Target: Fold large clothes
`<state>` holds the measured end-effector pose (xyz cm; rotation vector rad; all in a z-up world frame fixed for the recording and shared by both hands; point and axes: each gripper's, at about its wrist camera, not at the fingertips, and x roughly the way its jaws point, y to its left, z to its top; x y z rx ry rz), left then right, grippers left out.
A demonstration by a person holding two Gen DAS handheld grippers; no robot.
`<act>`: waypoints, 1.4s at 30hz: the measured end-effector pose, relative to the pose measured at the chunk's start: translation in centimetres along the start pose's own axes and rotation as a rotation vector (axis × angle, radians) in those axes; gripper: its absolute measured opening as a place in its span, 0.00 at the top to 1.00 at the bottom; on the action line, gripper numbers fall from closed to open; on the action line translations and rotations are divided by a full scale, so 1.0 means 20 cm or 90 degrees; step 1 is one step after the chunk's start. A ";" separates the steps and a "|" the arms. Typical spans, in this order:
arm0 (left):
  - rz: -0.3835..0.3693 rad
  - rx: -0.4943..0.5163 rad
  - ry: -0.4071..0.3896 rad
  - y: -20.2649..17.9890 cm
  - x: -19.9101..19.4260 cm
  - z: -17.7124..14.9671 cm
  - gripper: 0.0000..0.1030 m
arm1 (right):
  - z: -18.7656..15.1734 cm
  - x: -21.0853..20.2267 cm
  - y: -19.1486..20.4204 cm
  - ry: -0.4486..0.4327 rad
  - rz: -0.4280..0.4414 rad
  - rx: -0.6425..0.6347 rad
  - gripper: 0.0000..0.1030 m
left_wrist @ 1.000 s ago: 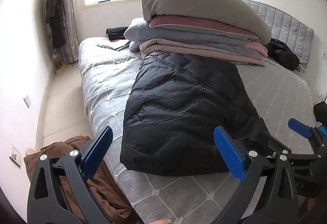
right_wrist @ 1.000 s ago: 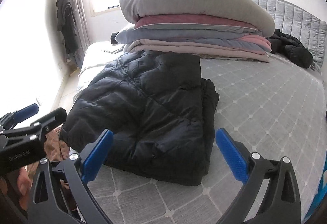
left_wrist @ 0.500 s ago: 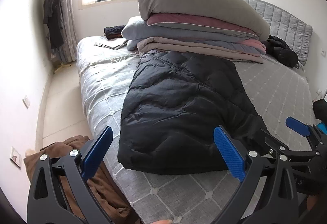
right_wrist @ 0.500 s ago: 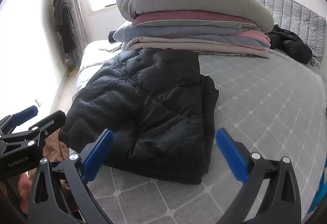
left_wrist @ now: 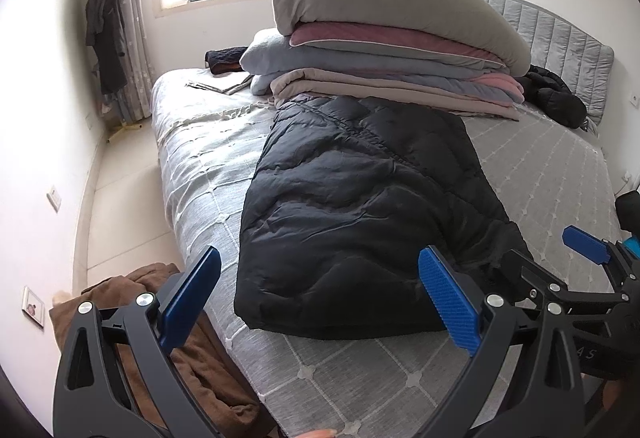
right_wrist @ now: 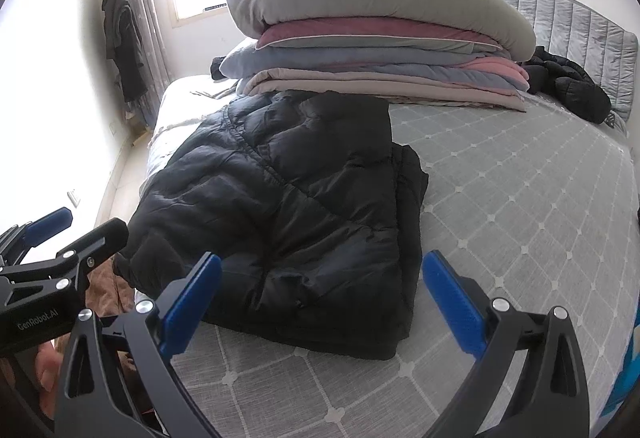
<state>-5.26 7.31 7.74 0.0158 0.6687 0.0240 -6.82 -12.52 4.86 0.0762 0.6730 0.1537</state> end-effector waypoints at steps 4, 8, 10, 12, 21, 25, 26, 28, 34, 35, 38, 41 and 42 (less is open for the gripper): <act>0.001 0.000 0.000 0.00 0.00 0.00 0.07 | 0.00 0.00 0.00 0.001 0.000 -0.001 0.05; 0.000 0.000 0.000 0.00 0.00 0.00 0.07 | 0.00 0.00 0.00 0.003 0.001 -0.001 0.05; 0.000 0.000 0.000 0.00 0.00 0.00 0.07 | 0.00 0.00 0.00 0.004 0.001 -0.001 0.05; 0.000 0.000 0.000 0.00 0.00 0.00 0.07 | -0.01 -0.01 -0.01 0.005 0.002 -0.002 0.05; 0.000 0.000 0.000 0.00 0.00 0.00 0.07 | -0.01 -0.02 -0.02 0.008 0.005 -0.002 0.05; 0.000 0.001 0.000 0.00 0.00 0.00 0.07 | -0.01 -0.02 -0.01 0.008 0.006 -0.002 0.05; 0.000 0.001 0.000 0.00 0.00 0.00 0.07 | -0.01 -0.02 -0.02 0.008 0.006 -0.002 0.05; 0.000 0.001 0.000 0.00 0.00 0.00 0.07 | -0.01 -0.02 -0.01 0.009 0.006 -0.002 0.05; -0.001 0.001 0.000 0.00 0.00 0.00 0.07 | -0.01 -0.02 -0.02 0.009 0.007 -0.003 0.05; 0.000 0.001 0.000 0.00 0.00 0.00 0.07 | -0.01 -0.02 -0.02 0.009 0.007 -0.003 0.05; -0.001 0.001 0.000 0.00 0.00 0.00 0.07 | -0.01 -0.02 -0.02 0.010 0.008 -0.003 0.05; -0.001 0.001 0.000 0.00 0.00 0.00 0.07 | -0.01 -0.02 -0.02 0.009 0.007 -0.004 0.05; -0.001 0.000 -0.001 0.00 0.00 0.00 0.07 | -0.01 -0.02 -0.02 0.010 0.007 -0.003 0.05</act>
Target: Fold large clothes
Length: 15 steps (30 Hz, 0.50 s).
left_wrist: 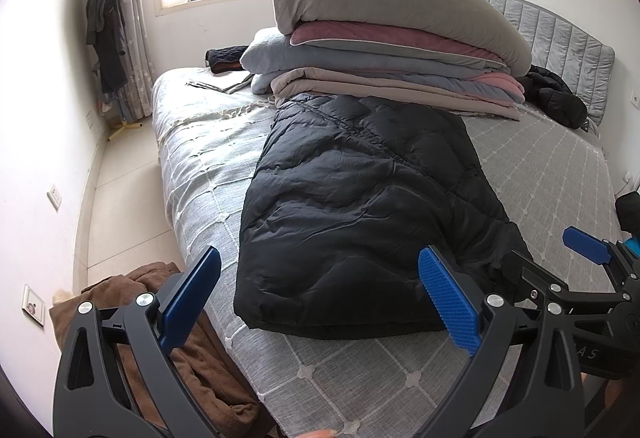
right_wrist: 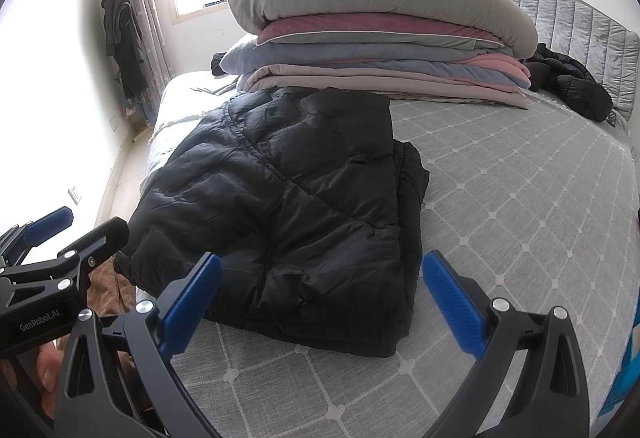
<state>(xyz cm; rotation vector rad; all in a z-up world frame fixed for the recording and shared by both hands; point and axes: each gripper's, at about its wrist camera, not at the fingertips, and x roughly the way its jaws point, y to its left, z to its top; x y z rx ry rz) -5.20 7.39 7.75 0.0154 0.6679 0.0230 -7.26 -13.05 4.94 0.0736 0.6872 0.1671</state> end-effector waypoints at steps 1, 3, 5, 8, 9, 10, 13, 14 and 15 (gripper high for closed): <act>0.000 0.000 0.000 0.00 0.00 0.00 0.07 | 0.00 0.00 0.00 0.000 0.000 0.000 0.05; -0.001 0.000 0.000 0.00 0.00 0.00 0.07 | 0.00 0.00 0.00 0.000 0.000 -0.001 0.05; -0.001 0.000 0.000 0.00 0.00 0.00 0.07 | 0.00 0.00 0.00 0.000 0.000 0.000 0.05; 0.000 -0.001 0.001 0.00 0.00 0.00 0.07 | 0.00 0.00 -0.01 0.001 0.002 0.000 0.05; 0.000 0.000 0.000 0.00 0.00 0.00 0.07 | 0.00 0.00 -0.01 0.001 0.001 0.000 0.05; 0.001 0.000 0.000 0.00 0.00 0.00 0.07 | 0.00 0.00 -0.01 0.001 0.001 0.001 0.05; 0.000 -0.001 0.000 0.00 0.00 0.00 0.07 | 0.00 -0.01 -0.01 0.002 0.003 0.003 0.05; -0.001 -0.001 0.000 0.00 0.00 0.00 0.07 | 0.00 -0.01 -0.02 0.002 0.003 0.002 0.05; -0.001 -0.001 0.000 0.00 0.00 0.00 0.07 | 0.00 -0.01 -0.01 0.001 0.002 0.002 0.05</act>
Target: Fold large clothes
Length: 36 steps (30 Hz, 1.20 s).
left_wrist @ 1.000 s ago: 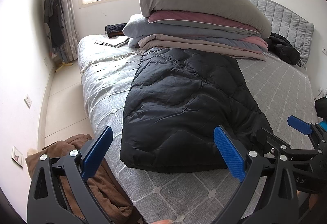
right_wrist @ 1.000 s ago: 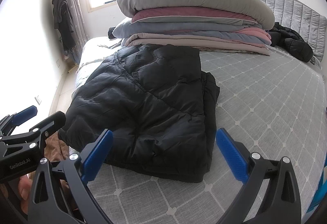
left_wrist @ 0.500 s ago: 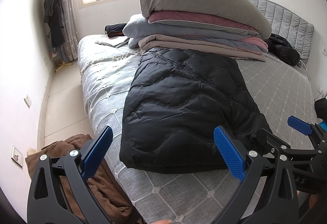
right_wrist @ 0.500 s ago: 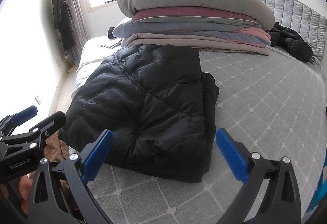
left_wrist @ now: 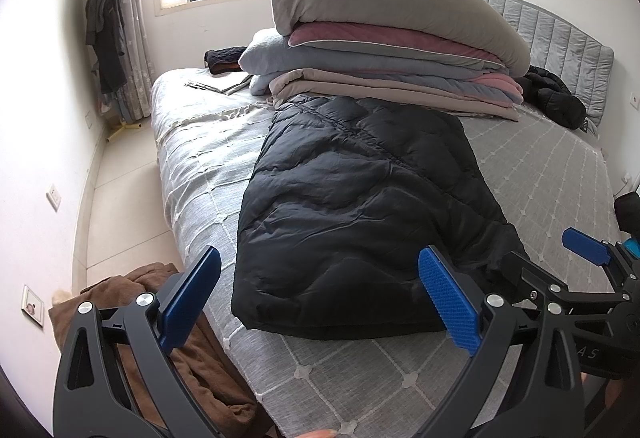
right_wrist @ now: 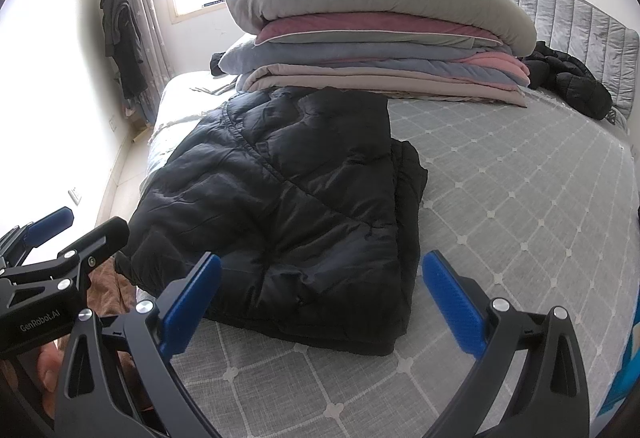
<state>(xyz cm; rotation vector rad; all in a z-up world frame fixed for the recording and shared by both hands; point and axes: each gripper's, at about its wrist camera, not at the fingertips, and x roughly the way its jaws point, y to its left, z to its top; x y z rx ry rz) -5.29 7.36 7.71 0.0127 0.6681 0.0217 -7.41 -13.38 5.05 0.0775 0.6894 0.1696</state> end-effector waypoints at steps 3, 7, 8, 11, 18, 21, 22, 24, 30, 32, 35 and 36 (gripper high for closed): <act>0.000 0.001 0.000 -0.01 0.00 0.00 0.07 | 0.00 0.00 0.00 0.000 0.001 0.000 0.05; 0.000 0.000 0.000 -0.01 0.00 0.00 0.07 | 0.00 0.00 -0.01 0.000 0.000 0.000 0.05; 0.000 0.000 0.000 -0.01 0.00 0.00 0.07 | 0.00 0.00 -0.01 0.001 0.001 0.000 0.05; -0.001 0.000 0.000 -0.01 0.00 0.00 0.07 | 0.00 -0.01 -0.01 0.001 -0.001 0.000 0.05; -0.001 0.001 0.003 -0.02 0.01 0.01 0.07 | 0.01 0.00 -0.03 0.005 0.000 0.000 0.05; -0.002 0.002 0.007 -0.04 0.02 0.02 0.07 | 0.02 0.00 -0.05 0.011 0.001 -0.003 0.05; -0.002 0.002 0.008 -0.05 0.02 0.02 0.07 | 0.02 0.00 -0.05 0.013 0.002 -0.006 0.05; -0.003 0.006 0.010 -0.06 0.03 0.03 0.07 | 0.03 0.01 -0.07 0.017 0.005 -0.011 0.05; -0.004 0.017 0.020 -0.12 0.07 0.03 0.07 | 0.04 0.04 -0.20 0.028 0.006 -0.028 0.05; -0.028 0.012 0.036 -0.14 0.09 0.03 0.07 | 0.04 0.04 -0.26 0.028 0.000 -0.028 0.05; -0.095 -0.020 0.070 -0.15 0.14 0.02 0.07 | -0.01 0.04 -0.35 0.032 -0.001 -0.016 0.05; -0.112 -0.029 0.077 -0.15 0.15 0.01 0.07 | -0.03 0.04 -0.38 0.035 -0.001 -0.013 0.05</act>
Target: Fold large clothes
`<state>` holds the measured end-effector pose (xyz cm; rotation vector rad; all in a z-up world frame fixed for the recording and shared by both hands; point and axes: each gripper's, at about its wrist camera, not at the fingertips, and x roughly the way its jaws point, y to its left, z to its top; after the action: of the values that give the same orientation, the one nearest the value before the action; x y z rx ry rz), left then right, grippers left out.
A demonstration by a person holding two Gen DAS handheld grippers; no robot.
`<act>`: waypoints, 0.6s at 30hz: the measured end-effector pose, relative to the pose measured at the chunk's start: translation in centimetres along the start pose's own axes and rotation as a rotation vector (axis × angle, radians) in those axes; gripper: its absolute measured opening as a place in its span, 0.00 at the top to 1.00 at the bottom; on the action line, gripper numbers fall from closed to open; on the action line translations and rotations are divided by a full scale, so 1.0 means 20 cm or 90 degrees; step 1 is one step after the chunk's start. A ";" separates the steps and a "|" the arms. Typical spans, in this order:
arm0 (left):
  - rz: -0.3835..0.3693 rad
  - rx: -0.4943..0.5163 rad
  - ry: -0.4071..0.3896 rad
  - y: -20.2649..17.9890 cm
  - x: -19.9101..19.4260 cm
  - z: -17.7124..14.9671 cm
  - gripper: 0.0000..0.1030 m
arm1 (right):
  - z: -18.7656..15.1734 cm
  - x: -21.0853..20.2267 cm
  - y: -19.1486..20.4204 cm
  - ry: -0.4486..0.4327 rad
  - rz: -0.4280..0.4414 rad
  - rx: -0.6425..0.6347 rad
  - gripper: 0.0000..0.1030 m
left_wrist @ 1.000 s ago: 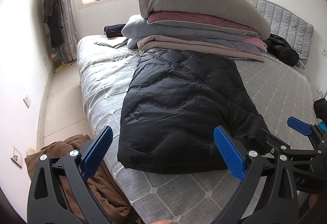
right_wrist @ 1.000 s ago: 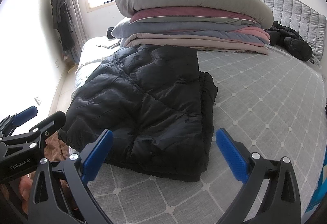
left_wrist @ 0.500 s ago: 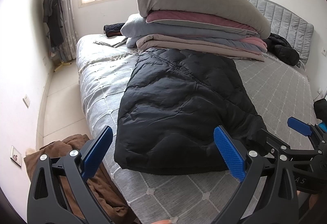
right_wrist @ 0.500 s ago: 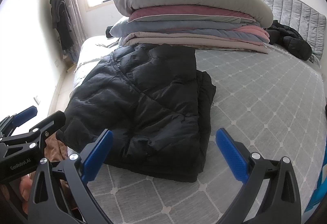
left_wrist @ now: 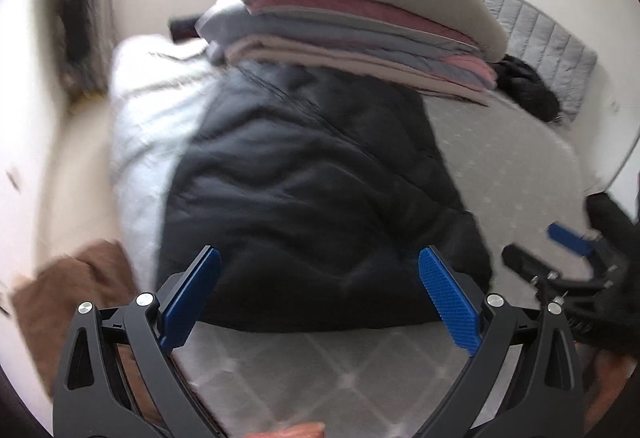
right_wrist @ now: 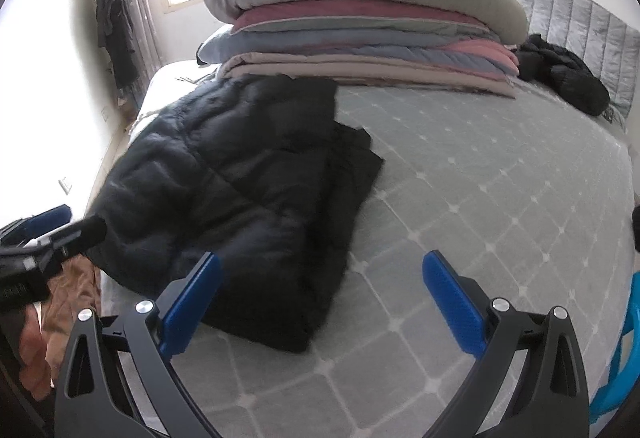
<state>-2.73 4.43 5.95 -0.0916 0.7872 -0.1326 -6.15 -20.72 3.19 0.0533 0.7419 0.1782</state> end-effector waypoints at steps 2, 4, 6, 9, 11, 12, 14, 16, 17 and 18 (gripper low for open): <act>-0.036 -0.014 -0.001 0.00 0.01 -0.01 0.07 | -0.05 0.01 -0.06 0.008 0.001 0.007 0.05; -0.014 -0.019 -0.052 -0.01 -0.02 -0.02 0.07 | -0.10 0.03 -0.11 0.016 0.011 0.020 0.05; 0.025 0.004 -0.084 -0.04 -0.05 -0.03 0.07 | -0.13 0.04 -0.15 0.012 0.020 0.033 0.05; 0.045 0.011 -0.074 -0.05 -0.03 -0.03 0.07 | -0.15 0.02 -0.18 -0.007 0.037 0.053 0.05; 0.074 0.016 -0.053 -0.05 0.01 -0.03 0.07 | -0.14 -0.01 -0.18 -0.028 0.039 0.052 0.05; 0.082 0.019 -0.036 -0.05 0.04 -0.03 0.07 | -0.14 -0.02 -0.18 -0.034 0.039 0.050 0.05; 0.089 0.028 -0.011 -0.06 0.06 -0.03 0.07 | -0.13 -0.05 -0.16 -0.047 0.037 0.039 0.05; 0.111 0.035 -0.009 -0.07 0.06 -0.04 0.07 | -0.13 -0.07 -0.13 -0.056 0.032 0.023 0.05; 0.120 0.041 -0.009 -0.07 0.06 -0.04 0.07 | -0.13 -0.08 -0.12 -0.059 0.030 0.016 0.05; 0.122 0.046 -0.009 -0.08 0.07 -0.03 0.07 | -0.13 -0.08 -0.10 -0.061 0.028 0.010 0.05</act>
<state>-2.37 2.62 4.71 0.0516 0.7718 0.0213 -8.87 -23.12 2.10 0.0931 0.6468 0.2108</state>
